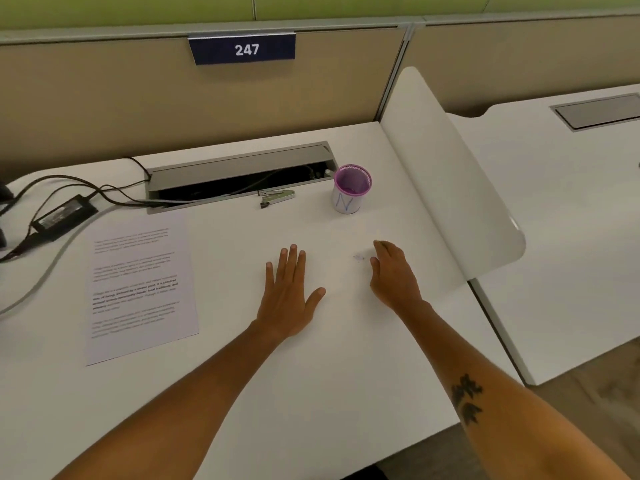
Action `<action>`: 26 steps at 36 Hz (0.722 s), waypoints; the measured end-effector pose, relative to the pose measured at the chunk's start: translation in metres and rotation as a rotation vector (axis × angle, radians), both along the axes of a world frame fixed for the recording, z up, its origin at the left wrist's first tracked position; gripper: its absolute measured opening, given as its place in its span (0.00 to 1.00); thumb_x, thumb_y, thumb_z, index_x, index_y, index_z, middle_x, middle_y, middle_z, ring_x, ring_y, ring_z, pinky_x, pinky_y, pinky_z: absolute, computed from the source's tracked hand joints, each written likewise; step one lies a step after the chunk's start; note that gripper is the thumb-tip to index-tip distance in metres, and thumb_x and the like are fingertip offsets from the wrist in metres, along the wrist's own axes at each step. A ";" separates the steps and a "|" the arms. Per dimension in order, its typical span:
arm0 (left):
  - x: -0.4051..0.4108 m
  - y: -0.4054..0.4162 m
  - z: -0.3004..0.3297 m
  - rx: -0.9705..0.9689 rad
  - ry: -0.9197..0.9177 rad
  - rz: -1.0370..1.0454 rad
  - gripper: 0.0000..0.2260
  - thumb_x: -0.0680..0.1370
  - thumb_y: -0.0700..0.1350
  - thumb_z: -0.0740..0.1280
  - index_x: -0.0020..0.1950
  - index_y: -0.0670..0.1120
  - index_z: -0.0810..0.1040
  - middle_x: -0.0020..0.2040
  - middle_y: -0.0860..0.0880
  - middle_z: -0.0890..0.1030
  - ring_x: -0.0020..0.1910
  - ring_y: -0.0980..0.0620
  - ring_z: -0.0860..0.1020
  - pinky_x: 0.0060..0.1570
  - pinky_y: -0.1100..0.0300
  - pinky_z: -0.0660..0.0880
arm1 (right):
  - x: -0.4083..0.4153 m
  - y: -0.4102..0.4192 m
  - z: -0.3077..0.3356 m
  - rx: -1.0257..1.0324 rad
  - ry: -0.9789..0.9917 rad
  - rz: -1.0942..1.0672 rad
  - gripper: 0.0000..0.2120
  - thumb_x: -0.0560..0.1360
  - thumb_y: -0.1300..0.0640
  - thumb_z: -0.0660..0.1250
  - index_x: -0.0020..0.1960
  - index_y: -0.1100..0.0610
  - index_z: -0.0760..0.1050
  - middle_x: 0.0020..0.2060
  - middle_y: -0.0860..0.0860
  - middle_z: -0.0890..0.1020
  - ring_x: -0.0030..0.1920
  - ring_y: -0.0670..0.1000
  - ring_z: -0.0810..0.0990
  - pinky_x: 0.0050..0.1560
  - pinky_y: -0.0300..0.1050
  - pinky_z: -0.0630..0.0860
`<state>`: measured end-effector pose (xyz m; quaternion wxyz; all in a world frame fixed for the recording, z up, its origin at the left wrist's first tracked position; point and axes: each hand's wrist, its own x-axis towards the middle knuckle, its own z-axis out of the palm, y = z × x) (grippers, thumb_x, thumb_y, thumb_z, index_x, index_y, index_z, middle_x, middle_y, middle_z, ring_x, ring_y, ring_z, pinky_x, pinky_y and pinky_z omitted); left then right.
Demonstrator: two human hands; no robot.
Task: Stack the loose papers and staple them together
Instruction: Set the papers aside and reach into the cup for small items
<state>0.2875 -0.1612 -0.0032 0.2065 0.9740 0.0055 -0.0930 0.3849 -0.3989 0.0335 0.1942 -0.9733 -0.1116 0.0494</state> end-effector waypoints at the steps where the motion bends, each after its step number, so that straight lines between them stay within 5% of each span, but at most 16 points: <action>1: 0.000 -0.002 -0.003 0.004 0.005 0.001 0.46 0.78 0.74 0.34 0.88 0.44 0.39 0.88 0.44 0.35 0.87 0.44 0.36 0.85 0.39 0.39 | 0.002 -0.002 0.000 0.013 0.018 0.003 0.21 0.84 0.60 0.60 0.77 0.63 0.68 0.73 0.59 0.74 0.74 0.59 0.70 0.72 0.53 0.72; 8: -0.005 -0.008 -0.025 0.007 0.014 0.077 0.42 0.82 0.69 0.42 0.88 0.42 0.43 0.88 0.43 0.39 0.88 0.43 0.39 0.86 0.39 0.42 | 0.016 -0.009 -0.010 0.021 0.072 0.140 0.21 0.79 0.65 0.70 0.71 0.64 0.76 0.64 0.59 0.79 0.66 0.60 0.75 0.63 0.44 0.73; 11: -0.007 -0.009 -0.030 0.034 -0.034 0.087 0.40 0.84 0.67 0.44 0.88 0.41 0.47 0.89 0.42 0.43 0.88 0.43 0.41 0.86 0.40 0.43 | 0.021 -0.005 -0.010 0.090 0.053 0.152 0.16 0.77 0.70 0.70 0.63 0.63 0.82 0.55 0.58 0.81 0.55 0.53 0.75 0.53 0.22 0.67; 13: -0.008 -0.009 -0.031 0.040 -0.054 0.091 0.39 0.85 0.66 0.45 0.88 0.42 0.49 0.89 0.42 0.45 0.88 0.43 0.43 0.86 0.40 0.45 | 0.024 -0.001 -0.011 0.130 0.036 0.172 0.13 0.77 0.72 0.70 0.59 0.62 0.84 0.51 0.57 0.82 0.51 0.49 0.73 0.50 0.17 0.64; 18: -0.009 -0.010 -0.031 0.042 -0.108 0.109 0.36 0.87 0.64 0.49 0.87 0.42 0.52 0.89 0.43 0.49 0.88 0.45 0.46 0.86 0.41 0.48 | 0.036 0.009 -0.019 0.134 0.037 0.172 0.11 0.75 0.73 0.69 0.52 0.62 0.85 0.47 0.56 0.83 0.44 0.50 0.78 0.43 0.24 0.70; 22: -0.009 -0.011 -0.028 0.034 -0.119 0.120 0.36 0.87 0.64 0.49 0.87 0.42 0.53 0.89 0.43 0.50 0.88 0.45 0.46 0.87 0.42 0.48 | 0.044 0.017 -0.024 0.153 -0.006 0.206 0.10 0.74 0.73 0.70 0.50 0.62 0.86 0.44 0.56 0.85 0.44 0.56 0.83 0.45 0.49 0.82; 26: -0.009 -0.012 -0.027 0.034 -0.124 0.124 0.35 0.87 0.63 0.48 0.87 0.42 0.54 0.89 0.43 0.50 0.88 0.46 0.46 0.86 0.41 0.48 | 0.048 0.015 -0.023 0.206 -0.019 0.190 0.13 0.73 0.74 0.69 0.49 0.60 0.86 0.45 0.54 0.87 0.44 0.53 0.85 0.46 0.50 0.83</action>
